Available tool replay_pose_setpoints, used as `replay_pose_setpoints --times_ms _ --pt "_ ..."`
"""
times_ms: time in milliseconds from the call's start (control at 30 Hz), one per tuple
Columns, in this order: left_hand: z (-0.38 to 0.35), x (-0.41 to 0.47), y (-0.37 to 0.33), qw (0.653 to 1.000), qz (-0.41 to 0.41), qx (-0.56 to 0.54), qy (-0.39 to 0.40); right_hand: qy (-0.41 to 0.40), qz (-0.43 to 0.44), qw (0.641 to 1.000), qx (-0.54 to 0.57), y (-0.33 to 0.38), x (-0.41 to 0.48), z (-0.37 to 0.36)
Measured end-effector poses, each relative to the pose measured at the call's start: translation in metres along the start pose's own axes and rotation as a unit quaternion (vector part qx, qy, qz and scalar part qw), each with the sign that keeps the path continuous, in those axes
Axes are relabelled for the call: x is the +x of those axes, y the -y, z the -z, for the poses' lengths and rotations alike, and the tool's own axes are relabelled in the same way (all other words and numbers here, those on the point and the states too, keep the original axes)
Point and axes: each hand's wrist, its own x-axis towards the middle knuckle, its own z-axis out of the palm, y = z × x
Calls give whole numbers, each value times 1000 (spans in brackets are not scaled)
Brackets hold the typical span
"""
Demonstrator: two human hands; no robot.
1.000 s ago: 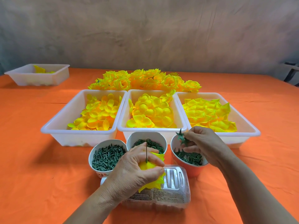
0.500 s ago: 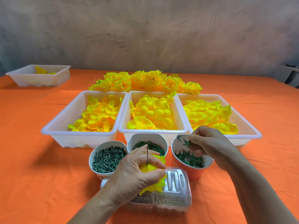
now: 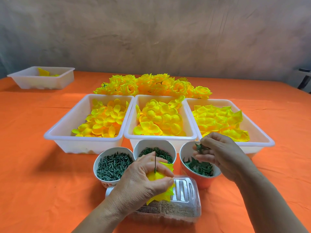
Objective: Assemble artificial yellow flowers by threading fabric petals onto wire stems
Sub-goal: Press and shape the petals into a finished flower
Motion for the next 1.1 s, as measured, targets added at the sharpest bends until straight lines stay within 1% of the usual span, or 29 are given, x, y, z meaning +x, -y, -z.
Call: replay_pose_setpoints --times_ms 100,200,300,433,500,667,767,933,1100 --pt "-2 1 4 999 -3 29 -21 69 -2 993 101 1 -10 -10" --pt "-1 0 3 1000 3 24 -12 132 -5 981 143 6 -20 -19" --pt "-1 0 2 999 -2 33 -16 183 3 972 146 13 -30 -28" --pt "-1 0 3 999 -17 37 -24 212 46 966 137 26 -46 -40" --pt "0 0 4 999 -6 28 -16 221 70 962 144 34 -54 -46" --pt "0 0 3 1000 -4 22 -11 286 83 939 169 39 -67 -58" --pt "0 -1 0 1000 -15 13 -15 298 83 939 149 36 -70 -66" --pt "2 -1 1 1000 -31 -1 5 284 83 948 115 29 -71 -73" --pt "4 -1 1 1000 -28 7 1 266 93 955 92 26 -68 -73"
